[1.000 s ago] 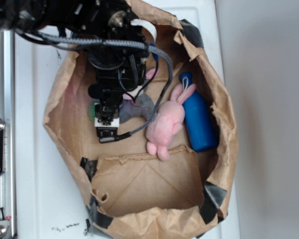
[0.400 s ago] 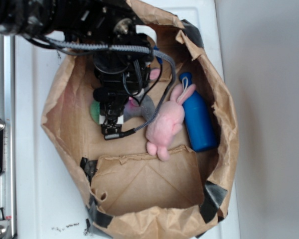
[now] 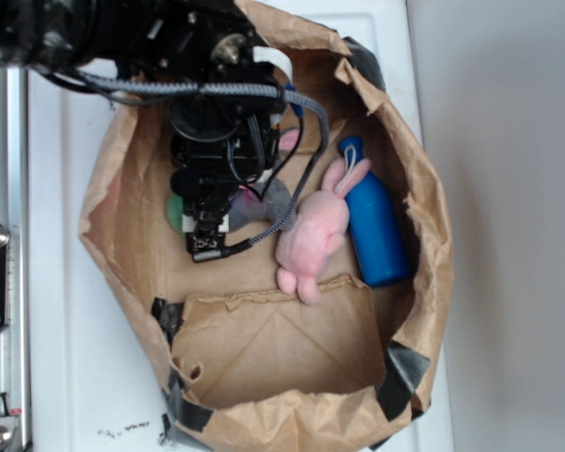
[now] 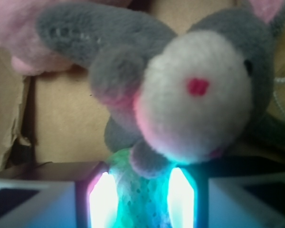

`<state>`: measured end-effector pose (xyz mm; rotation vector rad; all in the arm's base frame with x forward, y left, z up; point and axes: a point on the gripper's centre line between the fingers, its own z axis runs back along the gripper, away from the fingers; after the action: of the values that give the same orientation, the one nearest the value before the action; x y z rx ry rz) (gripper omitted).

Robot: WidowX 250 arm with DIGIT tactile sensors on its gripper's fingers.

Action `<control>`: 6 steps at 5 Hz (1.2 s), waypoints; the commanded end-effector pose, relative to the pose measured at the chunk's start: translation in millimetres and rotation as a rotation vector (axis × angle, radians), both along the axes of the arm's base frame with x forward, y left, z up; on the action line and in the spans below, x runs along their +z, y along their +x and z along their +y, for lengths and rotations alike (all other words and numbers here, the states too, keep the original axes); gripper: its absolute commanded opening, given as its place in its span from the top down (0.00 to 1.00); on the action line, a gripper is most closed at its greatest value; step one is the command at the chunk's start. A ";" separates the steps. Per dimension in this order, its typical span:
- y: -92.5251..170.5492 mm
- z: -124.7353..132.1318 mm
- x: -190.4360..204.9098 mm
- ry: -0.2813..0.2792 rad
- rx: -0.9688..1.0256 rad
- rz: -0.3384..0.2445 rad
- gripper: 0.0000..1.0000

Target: Grab the green ball.

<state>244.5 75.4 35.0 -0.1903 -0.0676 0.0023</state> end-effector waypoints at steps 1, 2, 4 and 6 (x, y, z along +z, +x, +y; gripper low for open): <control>5.8 9.0 29.7 0.012 0.012 -0.062 1.00; 1.7 16.8 74.3 0.046 0.067 -0.111 1.00; 12.2 -9.1 130.6 0.149 0.035 -0.205 1.00; 16.2 -38.3 158.3 0.182 0.028 -0.197 1.00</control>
<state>256.0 42.5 173.6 -0.0215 -0.2001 0.0134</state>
